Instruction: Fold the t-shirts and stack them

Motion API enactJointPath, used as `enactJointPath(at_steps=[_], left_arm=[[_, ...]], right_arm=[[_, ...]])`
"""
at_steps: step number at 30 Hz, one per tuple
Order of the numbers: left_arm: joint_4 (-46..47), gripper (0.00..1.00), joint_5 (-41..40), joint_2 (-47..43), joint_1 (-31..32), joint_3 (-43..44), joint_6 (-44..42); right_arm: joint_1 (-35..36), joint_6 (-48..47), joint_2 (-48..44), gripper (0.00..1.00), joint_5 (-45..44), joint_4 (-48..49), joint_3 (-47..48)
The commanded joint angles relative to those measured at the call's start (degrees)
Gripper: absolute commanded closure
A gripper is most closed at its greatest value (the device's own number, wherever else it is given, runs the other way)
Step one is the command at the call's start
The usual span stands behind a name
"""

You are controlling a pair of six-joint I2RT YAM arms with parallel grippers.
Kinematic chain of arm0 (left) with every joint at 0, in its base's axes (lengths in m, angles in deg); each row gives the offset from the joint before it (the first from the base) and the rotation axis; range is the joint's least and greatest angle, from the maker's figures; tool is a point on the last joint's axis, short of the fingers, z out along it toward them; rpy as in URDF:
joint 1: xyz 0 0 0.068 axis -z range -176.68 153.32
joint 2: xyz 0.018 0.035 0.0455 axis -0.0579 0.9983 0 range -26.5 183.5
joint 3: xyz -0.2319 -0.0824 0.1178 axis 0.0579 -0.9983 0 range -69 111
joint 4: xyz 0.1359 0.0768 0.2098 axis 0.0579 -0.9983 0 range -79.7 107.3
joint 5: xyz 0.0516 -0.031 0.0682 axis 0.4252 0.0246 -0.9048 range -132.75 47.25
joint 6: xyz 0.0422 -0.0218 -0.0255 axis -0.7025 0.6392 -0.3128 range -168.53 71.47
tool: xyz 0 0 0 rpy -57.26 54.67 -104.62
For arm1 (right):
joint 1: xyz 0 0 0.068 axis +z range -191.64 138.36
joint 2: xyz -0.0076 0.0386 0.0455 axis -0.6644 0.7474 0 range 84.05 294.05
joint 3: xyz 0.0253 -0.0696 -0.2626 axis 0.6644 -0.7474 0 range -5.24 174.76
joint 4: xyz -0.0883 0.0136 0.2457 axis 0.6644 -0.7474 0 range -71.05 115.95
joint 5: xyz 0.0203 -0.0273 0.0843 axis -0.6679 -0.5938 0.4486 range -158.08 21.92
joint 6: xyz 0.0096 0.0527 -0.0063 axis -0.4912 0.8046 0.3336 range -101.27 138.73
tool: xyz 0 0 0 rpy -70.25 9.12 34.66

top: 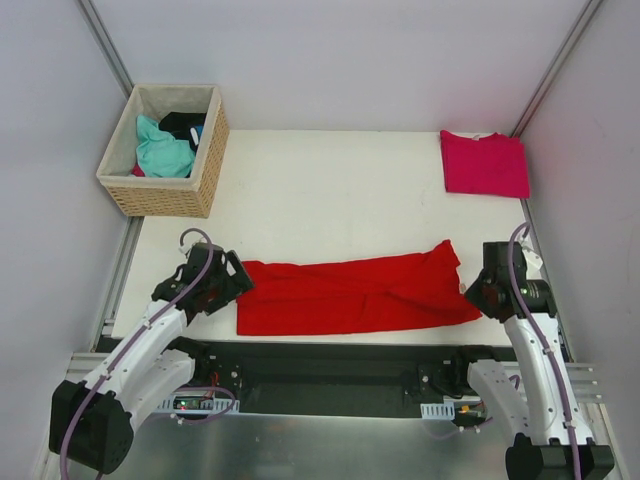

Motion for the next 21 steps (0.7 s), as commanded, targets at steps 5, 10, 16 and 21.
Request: enactJointPath(at_steps=[5,10,16,21], left_arm=[[-2.5,0.01,-1.0,-1.6,0.7,2.0,1.0],[-2.5,0.01,-2.0,1.9,0.8,7.9,-0.9],[0.3,0.01,-4.0,10.1,0.9,14.4,-2.5],[5.4,0.01,-1.5,17.5,1.0,17.0,-2.8]], right_arm=[[0.3,-0.4,-1.3,0.0,0.2,-0.9,4.7],[0.9,-0.6,5.5,0.0,2.4,6.5,7.9],[4.3,-2.3,21.0,0.0,8.8,20.7,5.8],[9.6,-3.6,30.7,0.0,9.2,28.7,7.3]])
